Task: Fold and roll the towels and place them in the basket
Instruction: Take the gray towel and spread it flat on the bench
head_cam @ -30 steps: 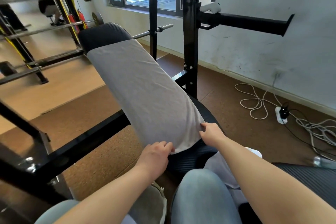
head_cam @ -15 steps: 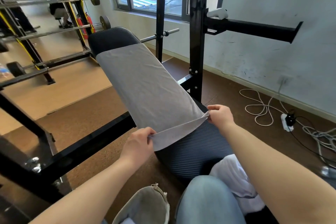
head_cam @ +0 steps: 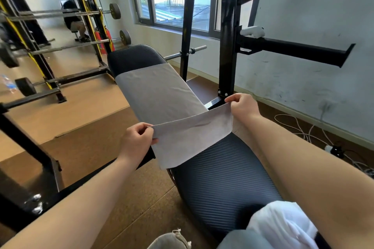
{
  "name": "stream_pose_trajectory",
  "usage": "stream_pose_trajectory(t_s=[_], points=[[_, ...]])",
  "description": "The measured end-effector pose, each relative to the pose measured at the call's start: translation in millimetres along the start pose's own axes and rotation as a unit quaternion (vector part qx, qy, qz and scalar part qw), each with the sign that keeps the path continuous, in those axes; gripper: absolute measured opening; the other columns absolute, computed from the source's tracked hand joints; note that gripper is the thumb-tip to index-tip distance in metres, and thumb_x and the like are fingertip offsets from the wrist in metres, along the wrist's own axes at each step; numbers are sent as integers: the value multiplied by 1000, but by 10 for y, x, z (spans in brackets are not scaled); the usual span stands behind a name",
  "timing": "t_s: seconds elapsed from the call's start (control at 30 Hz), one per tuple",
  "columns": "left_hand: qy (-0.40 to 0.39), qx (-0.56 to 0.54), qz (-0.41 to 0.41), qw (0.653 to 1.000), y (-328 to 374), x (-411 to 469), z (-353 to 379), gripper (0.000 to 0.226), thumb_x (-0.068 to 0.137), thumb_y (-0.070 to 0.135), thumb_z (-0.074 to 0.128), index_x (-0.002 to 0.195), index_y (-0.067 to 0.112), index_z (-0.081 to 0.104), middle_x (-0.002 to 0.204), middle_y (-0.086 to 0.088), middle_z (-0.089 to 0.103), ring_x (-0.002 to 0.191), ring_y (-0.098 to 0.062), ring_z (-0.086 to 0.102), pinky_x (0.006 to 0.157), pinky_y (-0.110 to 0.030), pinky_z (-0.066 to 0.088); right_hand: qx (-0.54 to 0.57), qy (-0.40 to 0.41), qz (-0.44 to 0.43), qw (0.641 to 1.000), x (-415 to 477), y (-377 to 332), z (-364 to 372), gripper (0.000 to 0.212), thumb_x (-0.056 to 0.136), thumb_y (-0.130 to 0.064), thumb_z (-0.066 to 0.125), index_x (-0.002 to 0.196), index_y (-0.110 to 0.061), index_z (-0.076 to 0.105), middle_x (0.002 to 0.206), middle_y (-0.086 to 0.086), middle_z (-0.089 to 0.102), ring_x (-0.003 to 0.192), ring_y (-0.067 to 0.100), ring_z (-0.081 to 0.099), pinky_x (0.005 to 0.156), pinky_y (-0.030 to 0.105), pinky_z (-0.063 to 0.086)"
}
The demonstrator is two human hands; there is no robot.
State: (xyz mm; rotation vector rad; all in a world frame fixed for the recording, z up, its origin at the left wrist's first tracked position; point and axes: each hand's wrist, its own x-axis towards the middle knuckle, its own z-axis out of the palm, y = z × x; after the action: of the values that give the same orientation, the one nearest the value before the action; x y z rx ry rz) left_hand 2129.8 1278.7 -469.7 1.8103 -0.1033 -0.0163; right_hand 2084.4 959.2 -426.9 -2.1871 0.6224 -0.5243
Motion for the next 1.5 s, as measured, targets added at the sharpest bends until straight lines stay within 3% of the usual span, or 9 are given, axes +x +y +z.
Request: stream_pose_trajectory(t_s=[0.13,0.33,0.5,0.7,0.97,1.23,1.33,1.43,1.5], points=[[26,-2,35,999,64,319,-134,17,97,31,69,84,22,75,81,8,74,78,-14,73,79,-48,64,-12,27,-38,999,306,-287,98,32,94,-7,54,116,-16,75,114,4,74,106,23,66,85,24,45],[84,-44,70,993,264,772,-284,10,100,23,65,96,15,69,94,3,69,83,-15,70,61,-19,61,58,41,-39,997,788,-599,298,17,99,-11,56,108,-15,70,98,6,73,72,22,74,64,34,62],[129,27,98,986,390,1249,-453,17,100,34,64,108,20,69,104,-3,72,88,-19,70,70,-37,64,178,24,-14,984,1183,-864,556,14,99,-10,56,94,-21,63,101,13,72,73,24,78,60,35,63],[181,55,126,974,483,1719,-543,19,104,35,59,110,21,69,100,0,70,83,-12,65,70,-36,62,111,46,-57,991,1627,-1108,943,17,87,-33,58,101,-26,67,99,0,75,92,25,74,89,47,60],[220,76,86,969,401,2288,-659,16,102,37,59,97,25,67,95,-2,71,86,-26,68,80,-43,62,64,68,-64,994,2063,-1428,1450,23,98,-20,56,116,-14,69,117,9,73,113,29,65,99,35,50],[149,25,25,988,206,2524,-627,9,98,36,68,97,27,65,104,1,66,94,-20,63,67,-25,53,94,-80,49,991,2298,-1276,1961,19,91,-15,52,103,-14,66,99,10,65,80,27,60,67,28,46],[152,27,45,987,173,2502,-650,11,98,33,68,102,23,64,97,4,64,81,-5,58,48,-12,46,161,-152,123,967,2337,-1107,2028,23,88,-25,57,104,-15,71,97,10,70,83,26,66,75,31,53],[141,22,52,988,194,2484,-670,9,95,28,73,92,23,66,97,4,67,87,-11,62,65,-26,58,229,-210,144,939,2363,-1043,1990,38,78,-28,67,113,-17,76,110,10,76,98,28,74,93,43,58],[131,13,53,990,238,2466,-674,13,93,21,75,87,27,65,95,4,68,91,-14,63,78,-36,59,259,-201,123,937,2341,-1057,1926,32,81,-21,68,111,-15,75,92,9,70,78,24,68,72,31,58]])
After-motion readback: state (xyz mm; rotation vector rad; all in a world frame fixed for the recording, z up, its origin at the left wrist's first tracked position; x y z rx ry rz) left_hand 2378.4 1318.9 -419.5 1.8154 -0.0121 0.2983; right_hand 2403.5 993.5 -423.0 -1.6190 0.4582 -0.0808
